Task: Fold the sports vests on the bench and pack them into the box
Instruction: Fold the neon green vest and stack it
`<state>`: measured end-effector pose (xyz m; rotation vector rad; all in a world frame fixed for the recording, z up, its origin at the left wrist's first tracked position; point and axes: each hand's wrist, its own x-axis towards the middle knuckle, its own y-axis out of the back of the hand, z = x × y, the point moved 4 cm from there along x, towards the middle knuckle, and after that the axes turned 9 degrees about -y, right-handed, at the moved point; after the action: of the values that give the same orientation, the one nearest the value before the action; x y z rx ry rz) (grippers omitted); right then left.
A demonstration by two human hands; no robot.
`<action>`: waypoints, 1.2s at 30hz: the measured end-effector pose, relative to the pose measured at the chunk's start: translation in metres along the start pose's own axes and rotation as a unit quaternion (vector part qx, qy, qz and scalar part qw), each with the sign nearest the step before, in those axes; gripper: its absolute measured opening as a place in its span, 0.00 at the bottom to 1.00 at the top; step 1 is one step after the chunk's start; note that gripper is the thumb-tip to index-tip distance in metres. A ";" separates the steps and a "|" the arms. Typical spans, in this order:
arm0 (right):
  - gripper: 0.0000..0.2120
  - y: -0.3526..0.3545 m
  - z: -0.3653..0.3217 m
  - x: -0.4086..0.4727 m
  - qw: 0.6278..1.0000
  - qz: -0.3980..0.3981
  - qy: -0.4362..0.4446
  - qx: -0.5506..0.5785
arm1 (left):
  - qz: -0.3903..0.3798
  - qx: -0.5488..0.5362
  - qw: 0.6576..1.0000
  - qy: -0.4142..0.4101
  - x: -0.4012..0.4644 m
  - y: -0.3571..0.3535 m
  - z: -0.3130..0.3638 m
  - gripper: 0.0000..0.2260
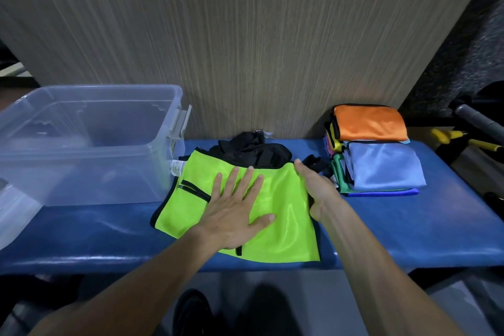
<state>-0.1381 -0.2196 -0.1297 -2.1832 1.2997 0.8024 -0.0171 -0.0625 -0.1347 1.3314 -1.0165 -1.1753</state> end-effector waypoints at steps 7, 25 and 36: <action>0.17 0.005 -0.011 -0.011 0.927 0.203 0.229 -0.217 | 0.016 -0.007 1.000 -0.010 -0.006 0.006 0.004 0.38; 0.24 0.025 0.003 -0.007 0.954 0.170 0.178 -0.172 | 0.109 -0.030 0.954 0.276 -0.017 0.058 -0.065 0.27; 0.18 0.049 -0.006 -0.033 0.855 0.246 0.262 -0.374 | 0.135 -0.072 0.965 0.213 -0.017 0.051 -0.067 0.25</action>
<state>-0.1931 -0.2246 -0.1072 -2.8468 2.1598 1.0818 0.0481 -0.0395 -0.0833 1.2161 -0.7543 -0.7027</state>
